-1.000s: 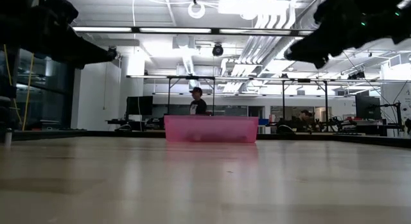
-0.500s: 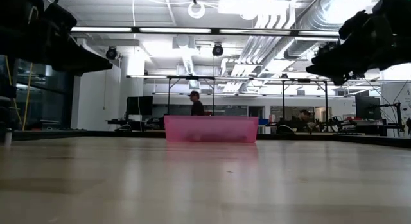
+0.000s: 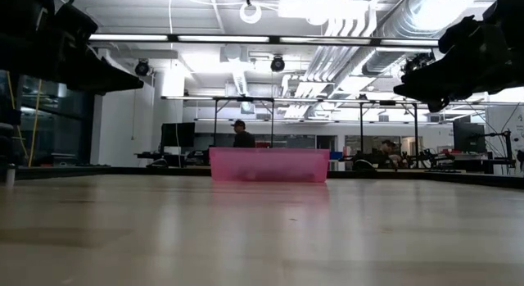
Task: Pick and place USB-C Cables
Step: Return to Home Position
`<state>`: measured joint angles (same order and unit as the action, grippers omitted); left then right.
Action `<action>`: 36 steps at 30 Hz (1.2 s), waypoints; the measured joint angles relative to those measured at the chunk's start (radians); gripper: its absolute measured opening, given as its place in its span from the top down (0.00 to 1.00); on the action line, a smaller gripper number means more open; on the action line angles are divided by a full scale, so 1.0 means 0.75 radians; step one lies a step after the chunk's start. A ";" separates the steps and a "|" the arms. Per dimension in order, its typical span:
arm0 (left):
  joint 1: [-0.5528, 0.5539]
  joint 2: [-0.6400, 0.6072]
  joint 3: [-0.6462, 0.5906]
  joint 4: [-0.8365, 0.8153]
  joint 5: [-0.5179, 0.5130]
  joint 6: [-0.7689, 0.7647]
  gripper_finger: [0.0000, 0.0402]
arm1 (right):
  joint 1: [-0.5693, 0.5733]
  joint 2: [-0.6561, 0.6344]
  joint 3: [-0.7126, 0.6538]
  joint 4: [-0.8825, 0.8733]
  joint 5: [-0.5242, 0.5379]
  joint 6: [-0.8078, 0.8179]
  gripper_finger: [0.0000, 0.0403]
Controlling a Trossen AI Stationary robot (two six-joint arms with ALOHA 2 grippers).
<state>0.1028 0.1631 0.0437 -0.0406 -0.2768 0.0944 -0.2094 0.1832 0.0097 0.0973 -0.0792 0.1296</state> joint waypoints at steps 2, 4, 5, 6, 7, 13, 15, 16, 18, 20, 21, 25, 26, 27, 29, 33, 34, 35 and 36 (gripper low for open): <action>0.000 0.000 0.001 0.000 0.000 0.008 0.71 | 0.011 0.000 0.000 -0.005 0.040 0.001 0.56; 0.000 0.000 0.001 0.000 0.000 0.007 0.71 | 0.019 0.000 0.000 -0.004 0.070 0.001 0.56; 0.000 0.000 0.001 0.000 0.000 0.008 0.71 | 0.019 0.000 0.000 -0.004 0.085 0.001 0.56; 0.000 0.000 0.001 0.000 0.000 0.008 0.71 | 0.019 0.000 0.000 -0.004 0.102 0.000 0.56; 0.000 0.000 0.001 0.000 0.000 0.007 0.71 | 0.019 0.000 0.000 -0.004 0.121 -0.006 0.56; 0.000 0.000 0.001 0.001 0.001 -0.015 0.71 | 0.019 0.000 0.000 -0.005 0.155 -0.009 0.56; 0.000 0.000 0.002 0.000 0.001 -0.016 0.71 | 0.019 0.000 -0.001 -0.005 0.155 -0.009 0.56; 0.001 0.000 0.002 0.000 0.001 -0.016 0.71 | 0.019 0.000 -0.001 -0.005 0.155 -0.009 0.56; 0.000 0.000 0.002 0.000 0.001 -0.016 0.71 | 0.019 0.000 -0.001 -0.005 0.155 -0.009 0.56; 0.001 0.000 0.002 0.001 0.001 -0.016 0.71 | 0.019 0.000 -0.001 -0.005 0.155 -0.009 0.56; 0.001 0.000 0.002 0.000 0.001 -0.016 0.71 | 0.019 0.000 -0.001 -0.005 0.155 -0.009 0.56; 0.001 0.000 0.002 0.001 0.001 -0.016 0.71 | 0.019 0.000 -0.001 -0.005 0.155 -0.009 0.56; 0.001 0.000 0.002 0.000 0.001 -0.016 0.71 | 0.019 0.000 -0.001 -0.005 0.155 -0.009 0.56; 0.000 0.000 0.002 0.000 0.001 -0.016 0.71 | 0.019 0.000 -0.001 -0.005 0.155 -0.009 0.56; 0.001 0.000 0.002 0.001 0.001 -0.016 0.71 | 0.019 0.000 -0.001 -0.005 0.155 -0.009 0.56; 0.001 0.000 0.002 0.001 0.001 -0.016 0.71 | 0.019 0.001 -0.001 -0.005 0.155 -0.009 0.56; 0.000 0.000 0.002 0.001 0.001 -0.016 0.71 | 0.019 0.001 -0.001 -0.005 0.155 -0.009 0.56; 0.000 0.000 0.002 0.001 0.002 -0.016 0.71 | 0.019 0.001 -0.001 -0.005 0.156 -0.009 0.56; 0.001 0.000 0.002 0.001 0.002 -0.016 0.71 | 0.019 0.001 -0.001 -0.005 0.155 -0.009 0.56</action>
<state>0.1032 0.1631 0.0448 -0.0402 -0.2756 0.0822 -0.1955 0.1837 0.0090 0.0933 0.0372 0.1230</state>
